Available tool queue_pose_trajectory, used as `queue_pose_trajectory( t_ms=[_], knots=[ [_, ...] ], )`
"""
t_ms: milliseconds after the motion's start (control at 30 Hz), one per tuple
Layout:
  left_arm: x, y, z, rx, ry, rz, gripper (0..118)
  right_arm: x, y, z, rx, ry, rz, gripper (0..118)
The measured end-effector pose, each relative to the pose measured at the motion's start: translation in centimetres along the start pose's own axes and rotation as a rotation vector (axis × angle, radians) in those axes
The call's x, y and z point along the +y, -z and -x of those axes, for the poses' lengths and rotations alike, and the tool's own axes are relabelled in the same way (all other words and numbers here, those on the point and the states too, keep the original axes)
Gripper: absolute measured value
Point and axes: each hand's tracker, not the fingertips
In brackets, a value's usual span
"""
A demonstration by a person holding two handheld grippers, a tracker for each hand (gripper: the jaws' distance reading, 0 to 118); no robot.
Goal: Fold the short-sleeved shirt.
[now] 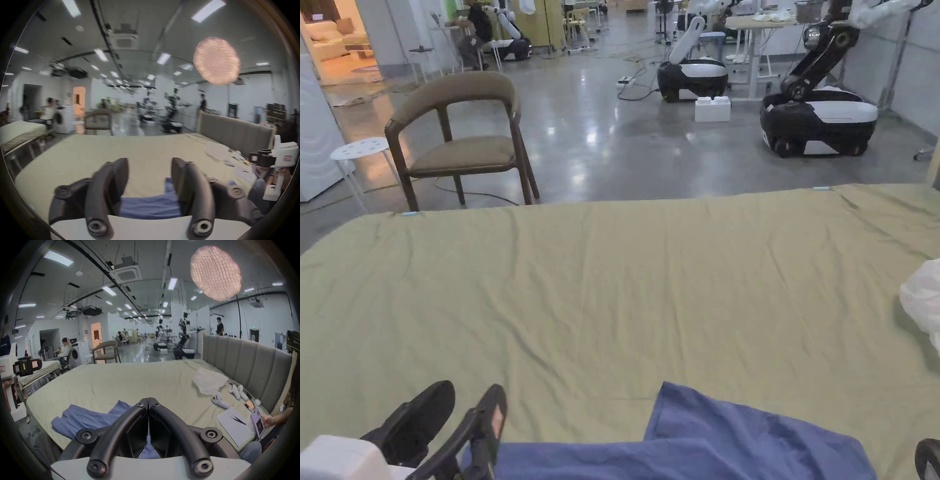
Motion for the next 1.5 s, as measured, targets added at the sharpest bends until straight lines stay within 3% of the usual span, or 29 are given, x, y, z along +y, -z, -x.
queue_pose_trajectory(
  t_ms=[67,167,300,500,733,767,867,900,1100,1233,1267,1367,1500],
  knots=[
    [0.2,-2.2,1.1,0.048,0.047,-0.03,14,0.2,-0.3,0.5,0.041,-0.022,-0.043,0],
    [0.3,-4.7,2.2,0.077,0.076,-0.034,0,0.3,-0.5,1.3,0.036,-0.076,-0.054,0],
    [-0.2,-6.5,3.0,0.109,0.063,-0.002,0,0.1,-0.6,1.7,0.036,-0.083,-0.047,0],
    [-0.7,-6.1,3.4,0.131,0.061,0.026,0,-0.1,-0.5,1.0,0.032,-0.018,-0.027,0],
    [-4.7,1.2,5.9,0.068,-0.038,0.21,0,-1.2,-0.6,-0.3,-0.001,0.043,0.022,0],
    [-5.8,3.2,6.4,0.06,-0.078,0.276,5,-1.4,-0.7,-0.5,-0.006,0.054,0.033,0],
    [-9.0,9.2,8.3,-0.048,-0.196,0.421,55,-2.2,-0.8,-1.2,-0.047,0.058,0.064,0],
    [-9.9,10.8,8.6,-0.066,-0.212,0.432,61,-2.4,-0.7,-1.5,-0.071,0.055,0.08,0],
    [-14.6,21.5,10.1,0.014,-0.16,0.688,60,-3.9,-0.5,-3.9,-0.155,0.142,0.149,0],
    [-17.4,25.1,11.0,0.043,-0.201,0.807,56,-5.1,-0.2,-4.8,-0.222,0.143,0.204,0],
    [-17.9,25.7,11.1,0.067,-0.182,0.823,53,-5.4,0.0,-5.0,-0.223,0.154,0.212,0],
    [-18.5,26.7,11.3,0.087,-0.196,0.839,31,-6.2,0.4,-5.6,-0.223,0.197,0.242,0],
    [-19.3,27.3,11.0,0.11,-0.19,0.871,23,-6.4,0.9,-4.9,-0.225,0.207,0.276,0]
  ],
)
